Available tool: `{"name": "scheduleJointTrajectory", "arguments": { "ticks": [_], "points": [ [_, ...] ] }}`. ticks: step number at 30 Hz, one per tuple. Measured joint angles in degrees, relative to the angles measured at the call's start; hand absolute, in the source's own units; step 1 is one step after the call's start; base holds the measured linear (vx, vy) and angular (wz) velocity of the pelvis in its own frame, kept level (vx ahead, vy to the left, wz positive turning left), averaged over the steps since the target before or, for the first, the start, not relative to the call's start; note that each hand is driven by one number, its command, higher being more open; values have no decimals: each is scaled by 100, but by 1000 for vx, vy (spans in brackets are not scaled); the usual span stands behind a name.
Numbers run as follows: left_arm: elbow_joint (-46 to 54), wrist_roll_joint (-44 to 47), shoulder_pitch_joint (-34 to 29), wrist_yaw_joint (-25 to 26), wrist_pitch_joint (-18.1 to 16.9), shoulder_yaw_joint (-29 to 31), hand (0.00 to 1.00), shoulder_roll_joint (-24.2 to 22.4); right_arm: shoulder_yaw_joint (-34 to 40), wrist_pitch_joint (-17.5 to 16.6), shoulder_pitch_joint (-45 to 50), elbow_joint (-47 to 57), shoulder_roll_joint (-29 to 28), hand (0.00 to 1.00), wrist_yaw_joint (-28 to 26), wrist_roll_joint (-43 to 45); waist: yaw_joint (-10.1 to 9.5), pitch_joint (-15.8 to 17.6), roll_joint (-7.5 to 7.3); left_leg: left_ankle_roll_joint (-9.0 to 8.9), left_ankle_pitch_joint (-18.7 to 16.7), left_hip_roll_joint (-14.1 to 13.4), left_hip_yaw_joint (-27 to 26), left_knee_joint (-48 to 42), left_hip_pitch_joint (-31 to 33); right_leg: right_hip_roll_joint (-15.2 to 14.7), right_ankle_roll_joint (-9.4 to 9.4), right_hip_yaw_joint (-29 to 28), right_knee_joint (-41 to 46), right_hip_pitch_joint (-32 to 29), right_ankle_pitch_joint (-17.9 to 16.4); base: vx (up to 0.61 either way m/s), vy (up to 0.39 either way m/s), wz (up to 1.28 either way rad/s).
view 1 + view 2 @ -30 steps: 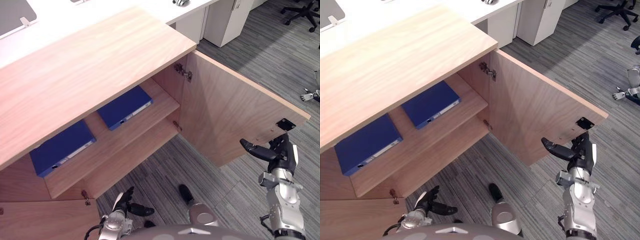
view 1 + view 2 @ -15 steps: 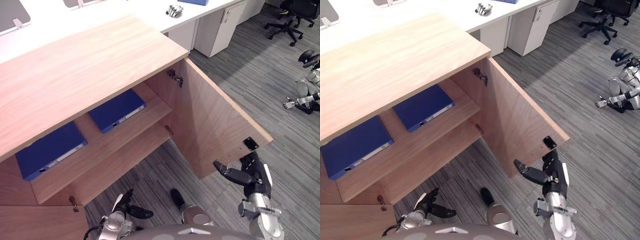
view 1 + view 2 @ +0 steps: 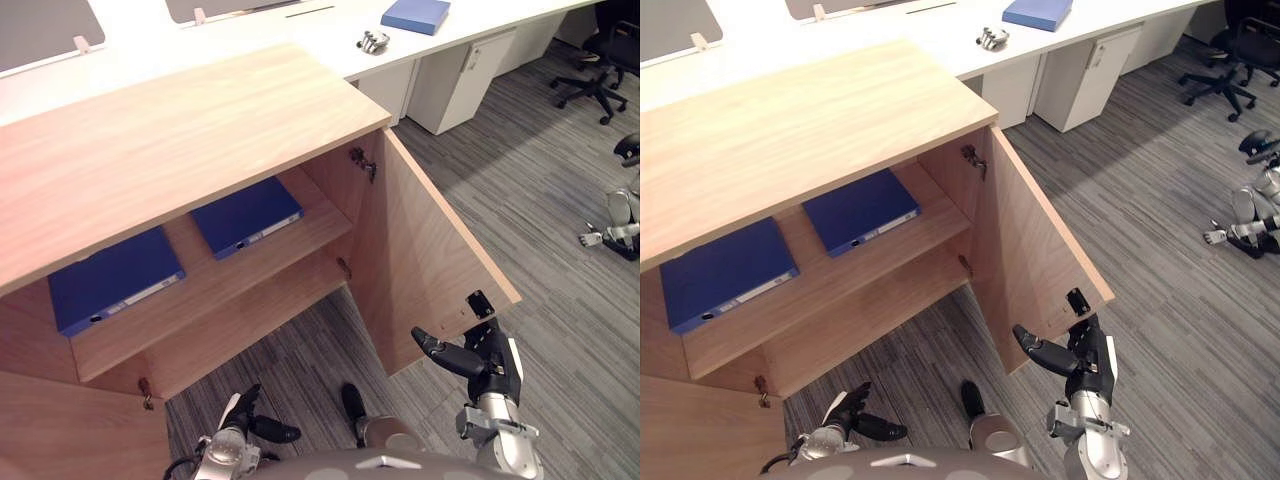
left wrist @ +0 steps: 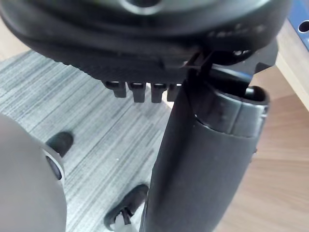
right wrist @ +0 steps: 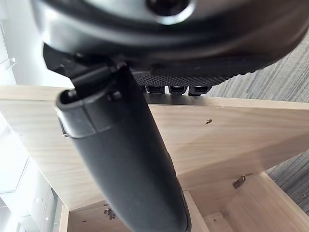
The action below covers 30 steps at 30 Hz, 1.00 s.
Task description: Walk over to the cabinet, pick up the folder, carry it to the office cabinet, place the folder inside the office cabinet, then close the office cabinet door
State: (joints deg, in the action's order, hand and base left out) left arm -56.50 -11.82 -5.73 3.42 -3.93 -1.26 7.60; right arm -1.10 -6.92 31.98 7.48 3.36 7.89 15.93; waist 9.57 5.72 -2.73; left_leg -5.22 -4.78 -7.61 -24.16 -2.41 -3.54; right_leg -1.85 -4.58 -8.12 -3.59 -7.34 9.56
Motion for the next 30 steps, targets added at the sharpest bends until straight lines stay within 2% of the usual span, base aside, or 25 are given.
{"name": "scheduleJointTrajectory", "arguments": {
  "ticks": [2, 5, 8, 11, 15, 18, 20, 27, 30],
  "points": [
    [0, 1, 43, 30, 38, 5, 100, 0, -242, 3, -104, -131, 61, 100, 101, -52, -62, -2, -2, 5, 148, -12, 133, 189, -7, 50, -10, 51, -16, 0, -74, -37, -78, 25],
    [1, 3, 110, 75, 70, 44, 100, -1, -769, 37, -387, -470, 156, 100, 131, -89, -307, 0, 4, 20, 368, -81, 396, 502, -28, 202, -85, 129, -74, 3, -298, -38, -82, 18],
    [1, 4, 126, 120, 86, 41, 100, -19, -1490, 158, -824, -625, 199, 100, 29, -294, -432, 2, 29, 5, 629, -102, 599, 777, -35, 264, -81, 320, -114, 12, -312, -58, -75, 35],
    [6, 14, 110, 131, 94, 43, 100, -106, -1884, 213, -1295, -756, 165, 100, -148, -412, -612, -38, 103, -8, 685, -118, 759, 777, 31, 254, -81, 437, -124, 39, -312, -38, -35, 32],
    [8, 16, 78, 143, 92, 24, 100, -153, -2124, 162, -2114, -756, 94, 100, -403, -463, -664, -130, 186, -4, 708, -59, 816, 777, 55, 156, -81, 537, -121, 89, -311, -12, 12, 21],
    [22, 40, 52, 156, 91, -13, 100, -141, -2113, 132, -2499, -831, 75, 100, -417, -463, -682, -156, 162, -3, 708, -5, 952, 778, 52, 79, -81, 642, -128, 169, -311, 20, 26, 29],
    [82, 187, 48, 158, 90, -23, 100, -133, -1879, 96, -2882, -1163, 129, 100, -387, -460, -773, -187, 109, 36, 679, 76, 1038, 778, 98, -14, -81, 704, -129, 179, -308, 74, 56, 31],
    [133, 473, 9, 150, 86, -78, 100, -60, -938, 95, -3988, -2395, 798, 100, -108, -427, -854, -134, 192, 115, 661, 331, 1402, 768, 319, -273, 3, 1022, -118, 158, -140, 97, 48, 32],
    [137, 513, 7, 155, 73, -77, 100, 20, -586, 22, -4196, -2693, 865, 100, 69, -201, -859, -97, 240, 131, 673, 371, 1544, 746, 408, -324, 3, 1153, -124, 139, -140, 71, 32, 21]
  ]
}}
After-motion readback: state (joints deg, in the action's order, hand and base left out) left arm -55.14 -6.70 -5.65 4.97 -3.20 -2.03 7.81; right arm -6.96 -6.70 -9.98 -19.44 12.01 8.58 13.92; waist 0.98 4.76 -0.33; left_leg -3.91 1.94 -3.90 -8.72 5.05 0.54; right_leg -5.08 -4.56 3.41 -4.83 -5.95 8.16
